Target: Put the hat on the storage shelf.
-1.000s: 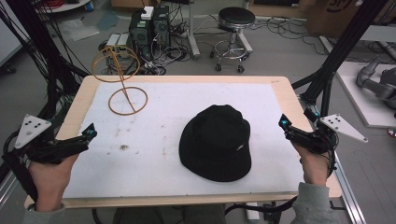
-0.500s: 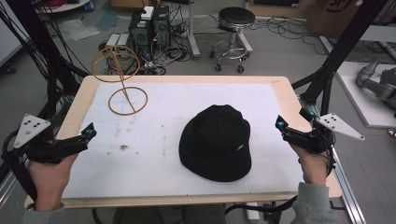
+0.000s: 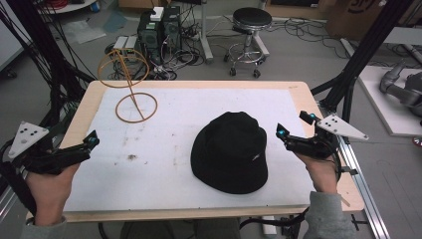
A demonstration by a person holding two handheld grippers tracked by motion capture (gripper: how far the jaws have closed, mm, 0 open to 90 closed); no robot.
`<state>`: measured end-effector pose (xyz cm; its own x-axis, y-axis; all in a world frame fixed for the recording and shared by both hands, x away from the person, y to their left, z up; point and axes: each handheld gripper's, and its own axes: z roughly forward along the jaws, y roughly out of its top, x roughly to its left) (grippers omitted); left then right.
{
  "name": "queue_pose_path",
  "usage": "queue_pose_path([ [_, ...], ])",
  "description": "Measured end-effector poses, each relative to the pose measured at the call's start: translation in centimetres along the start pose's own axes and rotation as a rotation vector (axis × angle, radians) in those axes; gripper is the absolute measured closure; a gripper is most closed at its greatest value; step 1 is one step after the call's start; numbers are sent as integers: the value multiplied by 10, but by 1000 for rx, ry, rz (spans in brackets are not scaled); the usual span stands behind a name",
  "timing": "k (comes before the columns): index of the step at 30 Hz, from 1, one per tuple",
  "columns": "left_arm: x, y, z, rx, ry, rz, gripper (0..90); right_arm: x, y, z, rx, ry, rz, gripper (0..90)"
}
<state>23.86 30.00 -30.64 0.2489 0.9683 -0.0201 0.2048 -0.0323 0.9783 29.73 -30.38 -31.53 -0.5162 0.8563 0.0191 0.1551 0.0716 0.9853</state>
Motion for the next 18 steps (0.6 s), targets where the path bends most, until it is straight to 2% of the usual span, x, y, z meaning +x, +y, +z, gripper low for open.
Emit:
queue_pose_path([
  [10,-4,-2,3,12,-9,5,21,6,2,16,31,63,-41,99],
  [18,-3,-2,4,13,-8,6,21,16,7,32,53,118,-69,100],
])
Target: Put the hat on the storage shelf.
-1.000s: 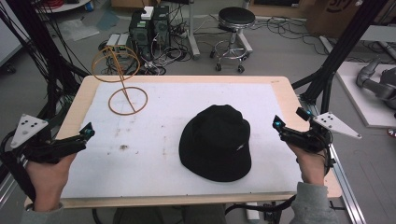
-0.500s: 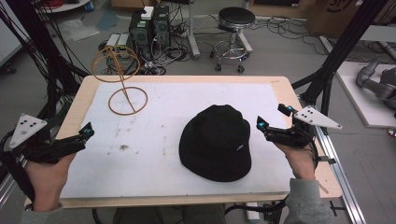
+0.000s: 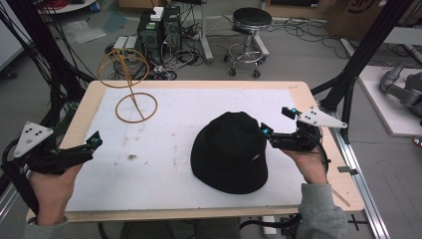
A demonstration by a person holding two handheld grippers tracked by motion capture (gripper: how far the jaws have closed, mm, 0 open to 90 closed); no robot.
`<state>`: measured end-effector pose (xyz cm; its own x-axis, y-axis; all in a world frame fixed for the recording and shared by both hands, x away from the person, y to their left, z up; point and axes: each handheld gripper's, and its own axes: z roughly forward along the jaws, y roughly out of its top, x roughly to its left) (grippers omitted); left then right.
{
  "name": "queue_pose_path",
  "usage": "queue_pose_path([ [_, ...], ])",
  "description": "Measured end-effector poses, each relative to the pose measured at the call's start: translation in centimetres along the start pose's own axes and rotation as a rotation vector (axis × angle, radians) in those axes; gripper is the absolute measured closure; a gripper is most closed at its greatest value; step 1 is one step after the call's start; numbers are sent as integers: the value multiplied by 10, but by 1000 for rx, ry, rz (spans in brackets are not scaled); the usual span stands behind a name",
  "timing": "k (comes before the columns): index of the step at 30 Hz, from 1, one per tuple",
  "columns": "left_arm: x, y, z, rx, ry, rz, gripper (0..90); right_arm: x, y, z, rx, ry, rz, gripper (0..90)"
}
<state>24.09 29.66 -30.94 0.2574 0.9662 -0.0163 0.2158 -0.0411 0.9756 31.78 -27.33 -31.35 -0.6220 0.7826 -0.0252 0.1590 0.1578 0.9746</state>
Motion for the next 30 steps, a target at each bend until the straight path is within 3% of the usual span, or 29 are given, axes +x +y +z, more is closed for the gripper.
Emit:
queue_pose_path([
  [12,0,0,-1,2,-2,-2,21,16,5,28,11,63,-53,100],
  [30,0,0,0,6,-4,3,22,27,4,55,69,133,-72,101],
])
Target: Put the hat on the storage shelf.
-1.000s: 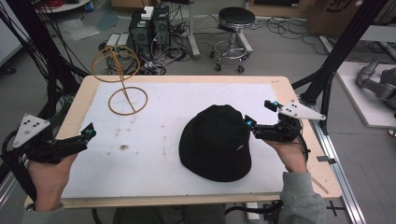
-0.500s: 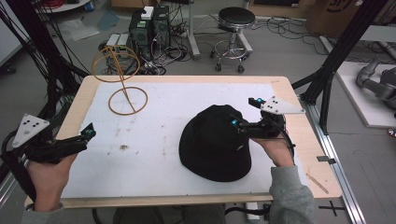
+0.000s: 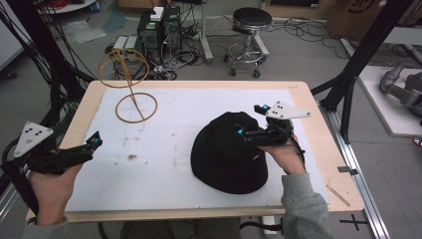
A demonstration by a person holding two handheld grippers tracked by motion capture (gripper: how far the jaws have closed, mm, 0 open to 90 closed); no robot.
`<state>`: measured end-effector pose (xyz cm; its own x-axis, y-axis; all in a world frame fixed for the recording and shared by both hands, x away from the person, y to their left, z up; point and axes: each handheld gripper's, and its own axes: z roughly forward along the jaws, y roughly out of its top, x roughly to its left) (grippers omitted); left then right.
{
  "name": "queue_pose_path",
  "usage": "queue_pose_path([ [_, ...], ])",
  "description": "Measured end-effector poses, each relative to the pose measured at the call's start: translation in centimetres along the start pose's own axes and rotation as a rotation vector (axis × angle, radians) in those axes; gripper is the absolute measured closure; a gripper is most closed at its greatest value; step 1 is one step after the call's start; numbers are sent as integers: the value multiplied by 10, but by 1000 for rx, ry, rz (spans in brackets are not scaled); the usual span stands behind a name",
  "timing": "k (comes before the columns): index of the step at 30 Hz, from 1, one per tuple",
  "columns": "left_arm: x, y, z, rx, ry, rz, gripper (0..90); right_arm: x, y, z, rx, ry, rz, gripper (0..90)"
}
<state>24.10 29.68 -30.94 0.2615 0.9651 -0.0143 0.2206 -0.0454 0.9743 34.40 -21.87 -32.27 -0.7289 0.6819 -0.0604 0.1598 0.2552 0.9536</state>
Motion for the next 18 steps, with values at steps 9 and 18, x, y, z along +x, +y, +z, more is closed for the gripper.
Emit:
queue_pose_path([
  [9,1,0,0,-2,2,-3,21,5,1,11,12,27,-23,102],
  [18,3,0,-1,-4,3,-2,22,8,2,21,43,63,-42,180],
])
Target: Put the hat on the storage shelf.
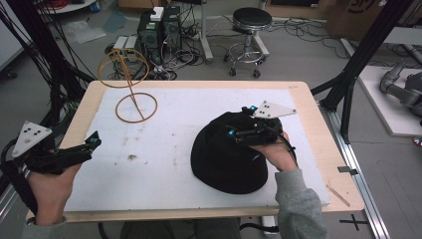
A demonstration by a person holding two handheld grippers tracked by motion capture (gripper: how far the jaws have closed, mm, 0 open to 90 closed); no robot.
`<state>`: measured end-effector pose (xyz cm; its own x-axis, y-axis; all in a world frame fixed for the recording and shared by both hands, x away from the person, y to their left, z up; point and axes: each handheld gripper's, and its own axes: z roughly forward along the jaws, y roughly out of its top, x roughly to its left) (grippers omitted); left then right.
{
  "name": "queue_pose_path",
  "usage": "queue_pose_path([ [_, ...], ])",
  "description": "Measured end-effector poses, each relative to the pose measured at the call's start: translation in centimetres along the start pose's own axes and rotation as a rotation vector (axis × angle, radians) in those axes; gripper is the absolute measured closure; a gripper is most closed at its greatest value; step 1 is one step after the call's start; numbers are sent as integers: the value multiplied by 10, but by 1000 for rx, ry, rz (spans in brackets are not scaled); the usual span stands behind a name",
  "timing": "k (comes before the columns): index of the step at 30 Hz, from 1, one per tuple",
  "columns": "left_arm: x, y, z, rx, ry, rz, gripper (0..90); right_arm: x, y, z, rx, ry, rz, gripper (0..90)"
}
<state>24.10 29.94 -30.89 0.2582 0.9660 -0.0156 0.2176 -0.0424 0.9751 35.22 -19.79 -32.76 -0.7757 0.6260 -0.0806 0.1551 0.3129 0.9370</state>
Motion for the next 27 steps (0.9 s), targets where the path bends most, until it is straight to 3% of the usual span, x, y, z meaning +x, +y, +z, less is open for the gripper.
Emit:
queue_pose_path([
  [27,2,1,-2,-4,5,-4,21,-3,-4,4,59,12,-24,457],
])
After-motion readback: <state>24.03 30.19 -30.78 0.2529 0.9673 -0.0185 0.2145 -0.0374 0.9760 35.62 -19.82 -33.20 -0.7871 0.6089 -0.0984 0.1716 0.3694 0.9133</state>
